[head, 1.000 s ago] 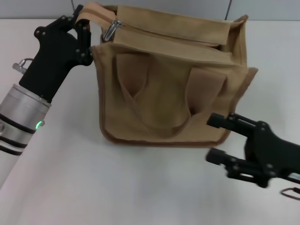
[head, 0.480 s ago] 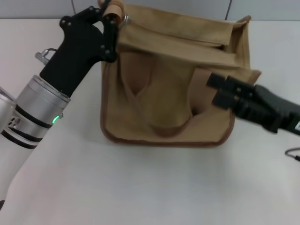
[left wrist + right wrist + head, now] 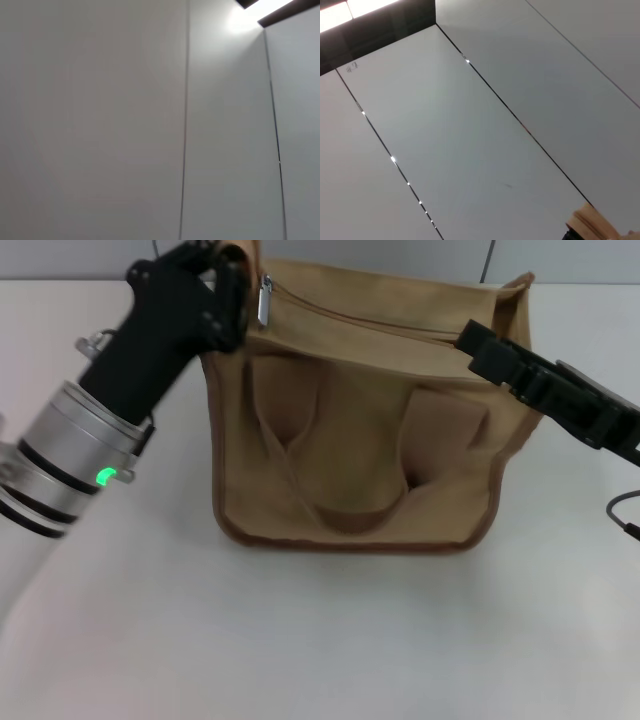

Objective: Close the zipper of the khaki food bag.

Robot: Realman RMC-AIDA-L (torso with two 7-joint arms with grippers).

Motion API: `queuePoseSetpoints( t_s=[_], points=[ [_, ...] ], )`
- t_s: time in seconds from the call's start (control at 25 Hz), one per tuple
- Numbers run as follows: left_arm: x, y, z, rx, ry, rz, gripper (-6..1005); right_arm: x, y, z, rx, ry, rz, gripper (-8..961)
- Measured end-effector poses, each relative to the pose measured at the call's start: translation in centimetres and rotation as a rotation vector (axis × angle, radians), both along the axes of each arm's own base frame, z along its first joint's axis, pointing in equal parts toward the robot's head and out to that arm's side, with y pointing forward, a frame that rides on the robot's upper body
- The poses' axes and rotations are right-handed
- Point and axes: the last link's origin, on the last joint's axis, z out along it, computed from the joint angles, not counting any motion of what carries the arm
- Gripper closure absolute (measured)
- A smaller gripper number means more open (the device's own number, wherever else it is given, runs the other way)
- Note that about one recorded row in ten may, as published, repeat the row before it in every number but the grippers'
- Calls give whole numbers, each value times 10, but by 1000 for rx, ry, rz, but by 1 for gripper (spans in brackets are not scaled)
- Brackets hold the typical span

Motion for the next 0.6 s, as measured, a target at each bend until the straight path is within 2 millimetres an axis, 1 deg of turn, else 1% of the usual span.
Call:
queuePoseSetpoints(
  t_s=[0.2,0.4,0.6],
  points=[
    [-14,18,23,-221,-60,23,970,0,2,-1,-1,-11,-5,192],
    [-21,21,35,-306,-72,13,970,-2,5,0,-28,-10,-12,192],
    [-24,23,49,-422,-30,-25,970,-6,8,6,-177,-43,-1,193]
  ],
)
